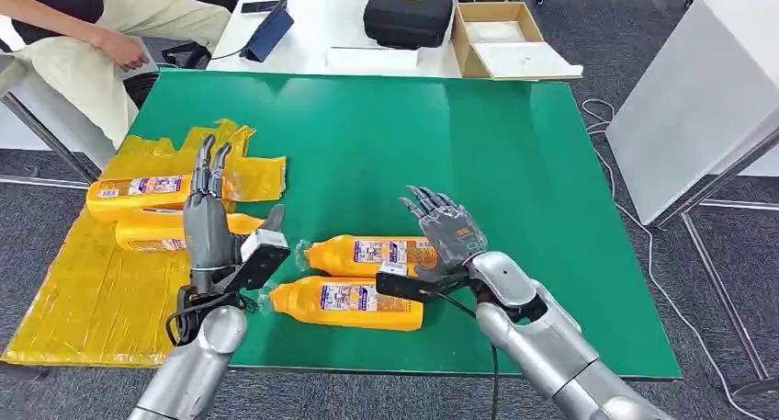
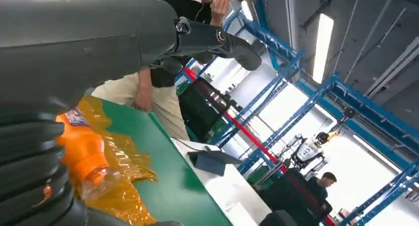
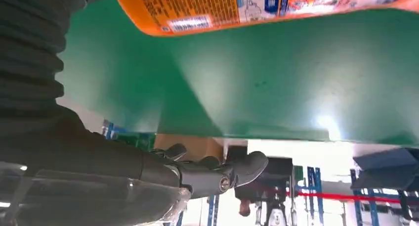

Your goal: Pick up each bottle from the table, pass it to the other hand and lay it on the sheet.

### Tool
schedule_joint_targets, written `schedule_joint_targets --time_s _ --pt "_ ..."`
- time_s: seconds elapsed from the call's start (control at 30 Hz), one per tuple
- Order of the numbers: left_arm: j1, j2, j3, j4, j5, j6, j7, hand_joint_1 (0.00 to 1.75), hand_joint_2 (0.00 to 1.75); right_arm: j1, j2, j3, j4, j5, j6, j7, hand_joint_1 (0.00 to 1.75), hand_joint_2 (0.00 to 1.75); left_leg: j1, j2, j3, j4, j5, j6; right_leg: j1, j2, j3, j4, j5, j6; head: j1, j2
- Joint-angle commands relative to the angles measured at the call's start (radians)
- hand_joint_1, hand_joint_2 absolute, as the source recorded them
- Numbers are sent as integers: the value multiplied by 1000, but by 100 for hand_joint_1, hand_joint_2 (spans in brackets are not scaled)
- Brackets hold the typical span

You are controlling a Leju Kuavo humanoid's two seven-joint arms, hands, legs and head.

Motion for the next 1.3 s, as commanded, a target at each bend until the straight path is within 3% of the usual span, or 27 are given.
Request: schedule_joint_targets --time_s 0.03,0.1,0.17,0.2,0.33,0.57,0.67,0.87,0.9,0.93,1.3 --pt "-72 -8 -40 82 20 -6 11 0 175 -7 -10 54 98 -34 10 14 0 175 1 -3 7 -1 -2 -4 1 -4 8 -1 -3 -3 0 0" --pt "-71 -6 -39 92 23 3 8 0 175 8 -7 54 99 -35 -3 13 0 175 1 -3 5 -1 -1 -3 1 -3 6 -1 -2 -2 0 0" --pt "-71 -5 -43 108 31 11 -2 0 175 12 -1 52 111 -37 -7 15 0 175 1 -3 12 -2 -3 -6 1 -5 13 -3 -4 -5 0 0" --pt "-69 -6 -44 109 32 12 -4 0 175 10 0 52 115 -37 -7 15 0 175 1 -1 5 -2 -1 -3 1 -2 6 -2 -1 -2 0 0" --pt "-61 -14 -54 108 35 13 -5 0 175 -4 18 45 151 -41 -2 17 0 175 0 0 3 -1 -1 -2 1 -1 4 -1 -1 -2 0 0" --pt "-53 -15 -57 108 38 19 -2 0 175 -32 60 38 233 -52 -2 4 0 175 0 1 6 -1 -2 -4 1 0 6 -1 -1 -3 0 0" --pt "-52 -13 -55 108 39 19 -3 0 175 -33 64 38 236 -52 -2 4 0 175 1 1 11 -2 -4 -6 1 -1 11 -2 -3 -5 0 0" --pt "-52 -13 -55 108 39 19 -3 0 175 -33 64 38 236 -52 -2 4 0 175 0 0 3 -1 -1 -2 0 0 3 -1 -1 -2 0 0" --pt "-52 -13 -55 108 39 19 -3 0 175 -33 64 38 236 -52 -2 4 0 175 1 1 11 -1 -4 -6 1 -1 11 -1 -4 -5 0 0" --pt "-52 -13 -55 108 39 19 -3 0 175 -33 64 38 236 -52 -2 4 0 175 0 0 4 -1 -2 -3 0 -1 5 -1 -1 -2 0 0" --pt "-52 -13 -55 108 39 19 -3 0 175 -33 64 38 236 -52 -2 4 0 175 1 0 6 -1 -2 -4 1 -1 6 -1 -2 -3 0 0"
